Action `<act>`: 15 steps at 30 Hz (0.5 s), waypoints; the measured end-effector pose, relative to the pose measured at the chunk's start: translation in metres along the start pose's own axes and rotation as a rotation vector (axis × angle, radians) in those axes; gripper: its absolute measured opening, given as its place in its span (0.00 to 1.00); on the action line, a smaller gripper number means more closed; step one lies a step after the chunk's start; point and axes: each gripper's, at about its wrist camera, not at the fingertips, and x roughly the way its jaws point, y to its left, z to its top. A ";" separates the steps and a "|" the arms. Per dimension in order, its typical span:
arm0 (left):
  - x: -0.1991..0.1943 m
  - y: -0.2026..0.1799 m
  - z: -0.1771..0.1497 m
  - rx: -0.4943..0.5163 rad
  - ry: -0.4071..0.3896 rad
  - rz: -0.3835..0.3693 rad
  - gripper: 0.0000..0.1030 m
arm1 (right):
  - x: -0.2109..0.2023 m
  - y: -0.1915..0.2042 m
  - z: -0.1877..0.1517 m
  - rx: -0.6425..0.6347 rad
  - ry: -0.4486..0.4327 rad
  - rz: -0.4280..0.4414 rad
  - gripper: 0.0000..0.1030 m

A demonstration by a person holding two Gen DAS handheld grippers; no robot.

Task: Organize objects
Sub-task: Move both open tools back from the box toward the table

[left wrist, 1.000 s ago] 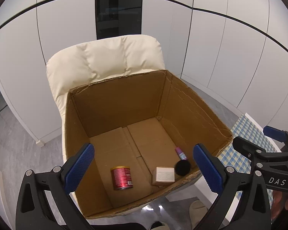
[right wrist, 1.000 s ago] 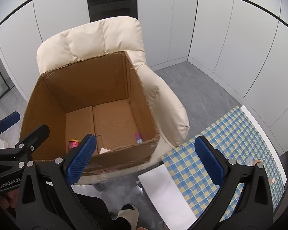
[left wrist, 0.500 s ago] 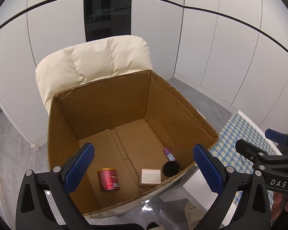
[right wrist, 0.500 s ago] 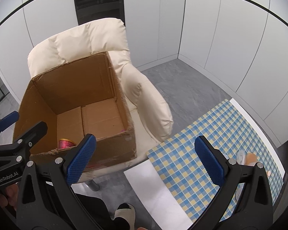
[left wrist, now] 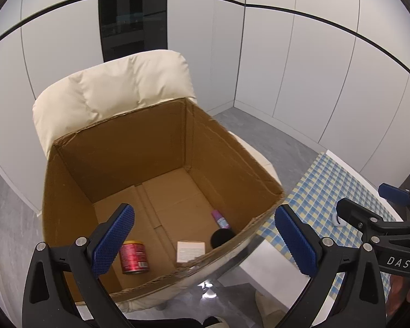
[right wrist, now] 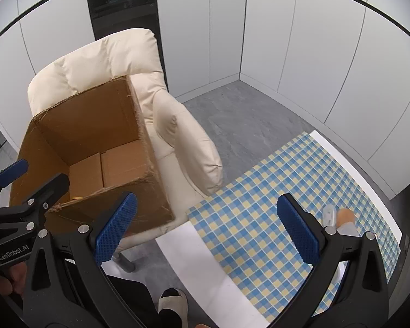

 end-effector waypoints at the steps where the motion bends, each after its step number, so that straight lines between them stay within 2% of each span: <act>1: 0.000 -0.002 0.001 0.000 0.001 -0.005 1.00 | -0.001 -0.003 -0.001 0.006 0.000 -0.002 1.00; 15: 0.006 -0.036 0.007 0.029 0.008 -0.046 1.00 | -0.014 -0.046 -0.016 0.060 0.000 -0.047 1.00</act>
